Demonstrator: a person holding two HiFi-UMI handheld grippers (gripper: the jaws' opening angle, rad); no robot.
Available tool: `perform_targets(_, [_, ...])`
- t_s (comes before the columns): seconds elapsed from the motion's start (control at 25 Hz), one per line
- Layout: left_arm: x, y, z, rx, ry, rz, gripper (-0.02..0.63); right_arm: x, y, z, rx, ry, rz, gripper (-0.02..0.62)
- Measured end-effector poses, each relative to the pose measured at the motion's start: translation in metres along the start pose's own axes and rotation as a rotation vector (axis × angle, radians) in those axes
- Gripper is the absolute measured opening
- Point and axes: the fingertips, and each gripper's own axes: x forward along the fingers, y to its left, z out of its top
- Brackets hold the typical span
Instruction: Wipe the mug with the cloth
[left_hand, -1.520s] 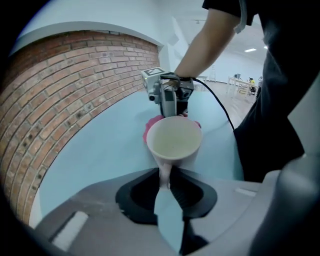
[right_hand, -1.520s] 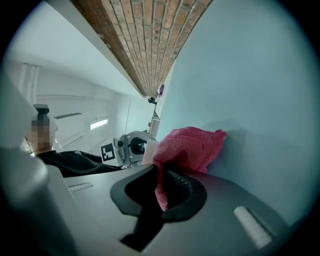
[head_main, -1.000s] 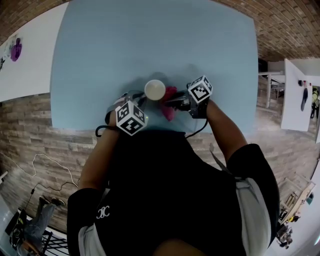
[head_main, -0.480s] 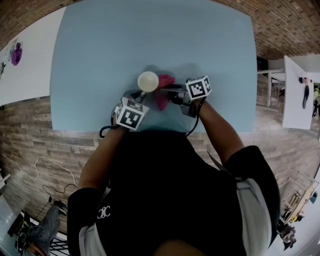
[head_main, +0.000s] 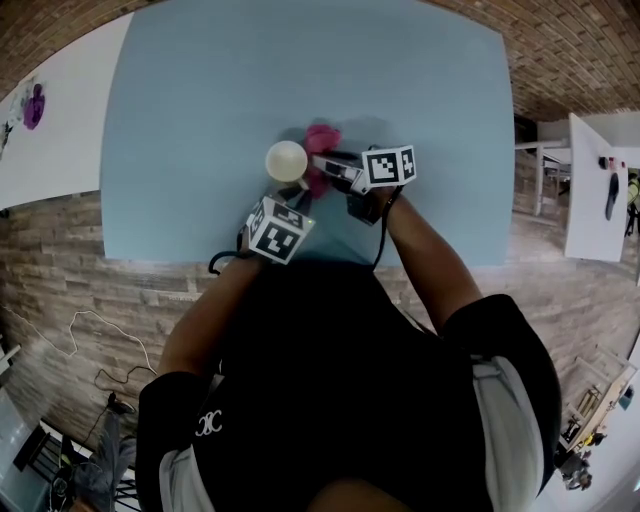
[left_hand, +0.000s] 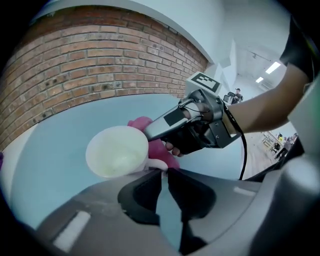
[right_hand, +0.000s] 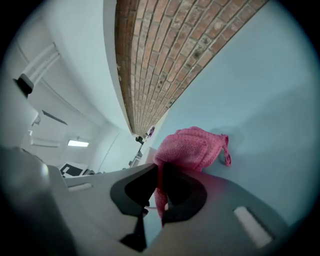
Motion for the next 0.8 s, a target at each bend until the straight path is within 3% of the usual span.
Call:
perform_targets(0.16, [-0.018, 0.011, 0.004, -0.028, -0.048, 0.059, 0.060, 0.006, 0.010, 0.000, -0.068, 0.051, 0.014, 0.037])
perform_targets(0.28, [-0.039, 0.027, -0.005, -0.045, -0.083, 0.101, 0.106, 0.010, 0.011, 0.000, -0.105, 0.074, -0.011, 0.037])
perform_targets(0.44, [-0.053, 0.061, -0.030, -0.041, -0.073, 0.156, 0.151, 0.015, 0.010, 0.001, -0.095, 0.066, -0.016, 0.037])
perform_targets(0.6, [-0.051, 0.087, -0.025, 0.085, -0.098, 0.157, 0.237, 0.015, 0.011, 0.000, -0.079, 0.062, -0.007, 0.037])
perform_targets(0.8, [-0.026, 0.086, -0.009, 0.264, -0.075, -0.006, 0.377, 0.016, 0.009, -0.001, -0.081, 0.071, -0.018, 0.038])
